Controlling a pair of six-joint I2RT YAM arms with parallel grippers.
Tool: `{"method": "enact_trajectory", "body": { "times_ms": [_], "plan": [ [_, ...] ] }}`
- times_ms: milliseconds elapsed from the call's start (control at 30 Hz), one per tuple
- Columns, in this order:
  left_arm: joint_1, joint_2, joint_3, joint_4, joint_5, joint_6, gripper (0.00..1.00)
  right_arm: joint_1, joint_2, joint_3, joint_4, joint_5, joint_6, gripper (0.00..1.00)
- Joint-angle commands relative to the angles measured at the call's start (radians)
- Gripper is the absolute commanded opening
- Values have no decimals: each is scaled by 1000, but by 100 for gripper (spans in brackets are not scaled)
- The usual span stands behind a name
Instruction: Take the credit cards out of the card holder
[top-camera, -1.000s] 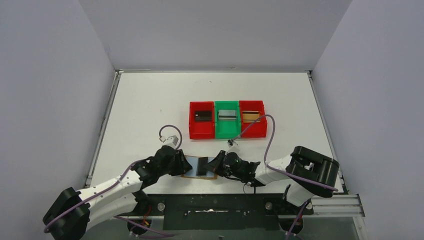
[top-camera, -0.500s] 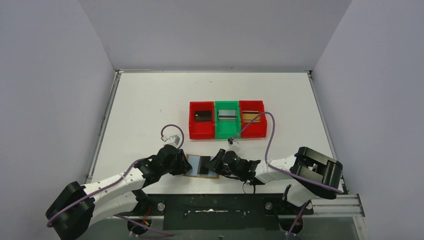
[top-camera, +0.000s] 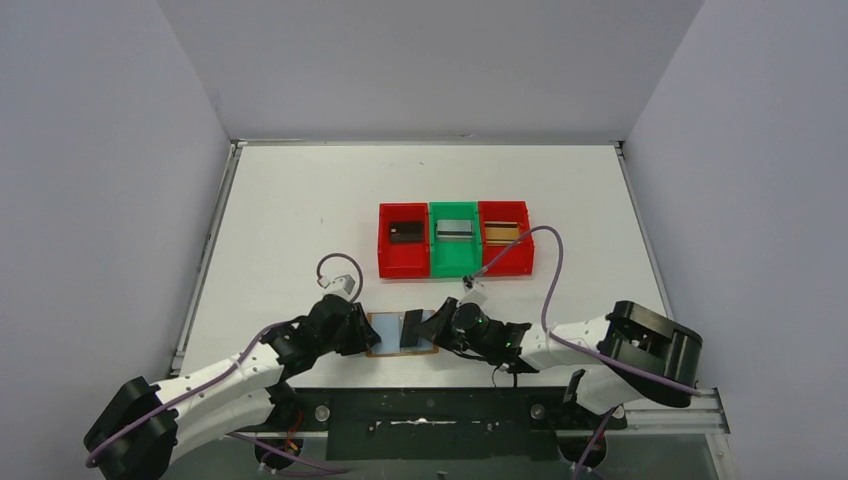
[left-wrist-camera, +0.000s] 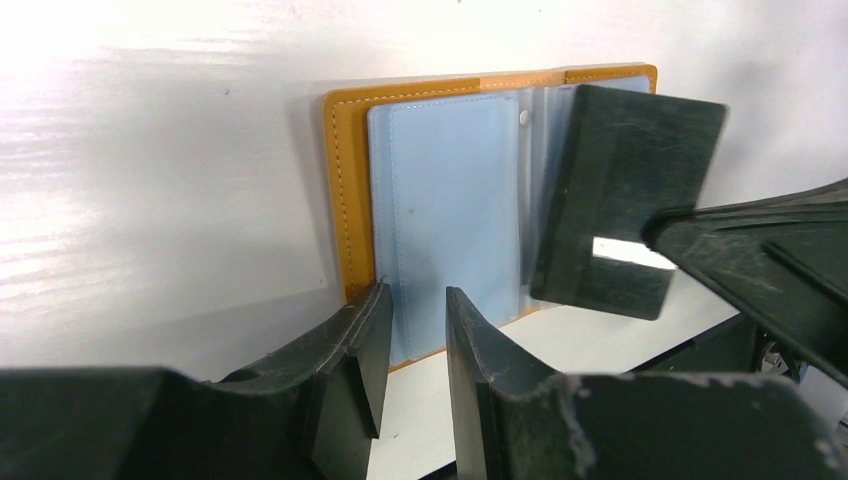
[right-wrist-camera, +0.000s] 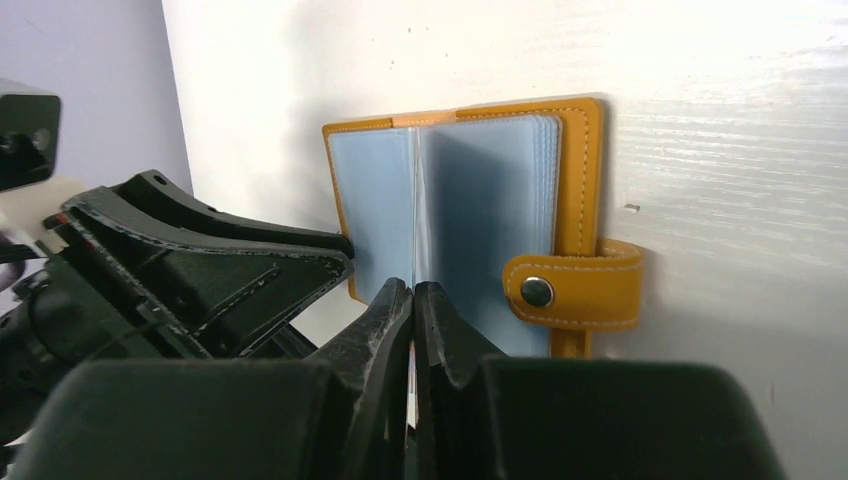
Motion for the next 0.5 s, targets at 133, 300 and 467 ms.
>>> {"method": "enact_trajectory", "body": {
  "times_ms": [133,300,467],
  "plan": [
    [-5,-59,36,-97,-28,-12,31,-4,-170,-14,-97,92,-56,0],
    [-4,-95,84,-129,-32,-8,42,-3,-227,-17,-112,101,-129,0],
    [-4,-99,168,-201,-49,32,47,3,-277,-65,-53,101,-161,0]
  ]
}}
